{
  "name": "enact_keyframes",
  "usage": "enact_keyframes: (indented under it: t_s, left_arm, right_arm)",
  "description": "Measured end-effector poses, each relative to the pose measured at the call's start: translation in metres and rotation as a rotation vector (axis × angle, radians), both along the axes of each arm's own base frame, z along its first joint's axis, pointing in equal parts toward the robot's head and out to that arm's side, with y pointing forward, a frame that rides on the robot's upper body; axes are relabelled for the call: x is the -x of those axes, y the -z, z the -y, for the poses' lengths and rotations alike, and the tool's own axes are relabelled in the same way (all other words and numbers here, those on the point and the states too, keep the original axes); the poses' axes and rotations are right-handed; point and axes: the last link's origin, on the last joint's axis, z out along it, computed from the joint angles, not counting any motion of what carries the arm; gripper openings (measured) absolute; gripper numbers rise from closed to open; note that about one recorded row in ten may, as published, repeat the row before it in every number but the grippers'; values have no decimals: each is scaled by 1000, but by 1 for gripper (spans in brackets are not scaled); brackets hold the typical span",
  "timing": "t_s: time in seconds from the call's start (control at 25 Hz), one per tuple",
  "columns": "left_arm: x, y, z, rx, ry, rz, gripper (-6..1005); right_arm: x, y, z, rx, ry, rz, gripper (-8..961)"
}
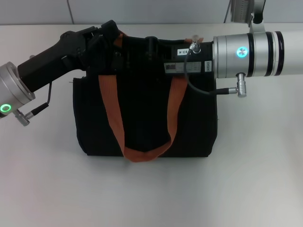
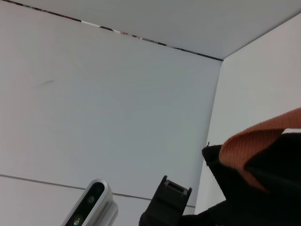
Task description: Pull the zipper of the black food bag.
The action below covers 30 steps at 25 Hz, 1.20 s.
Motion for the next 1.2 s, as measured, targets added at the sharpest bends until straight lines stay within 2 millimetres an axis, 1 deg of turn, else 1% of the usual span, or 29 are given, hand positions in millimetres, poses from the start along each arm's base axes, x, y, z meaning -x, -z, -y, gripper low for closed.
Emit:
enact_keyframes:
  t_s: [0.32, 0.48, 0.72, 0.88, 1.2]
  left_arm:
    - [1, 0, 1, 0, -2, 1, 64]
    - [2, 0, 1, 0, -4, 1, 64]
    - [3, 0, 2, 0, -8, 0, 65]
    - [3, -1, 2, 0, -8, -1, 65]
    - [3, 0, 2, -1, -9, -1, 66]
  right_arm:
    - [-5, -1, 2, 2, 6, 2, -1]
    - [-7, -2, 4, 4, -22, 17, 0]
    - [-16, -11, 5, -43, -43, 27, 1]
    - [-18, -14, 4, -56, -42, 26, 1]
    - [-12, -15, 0, -66, -59, 34, 0]
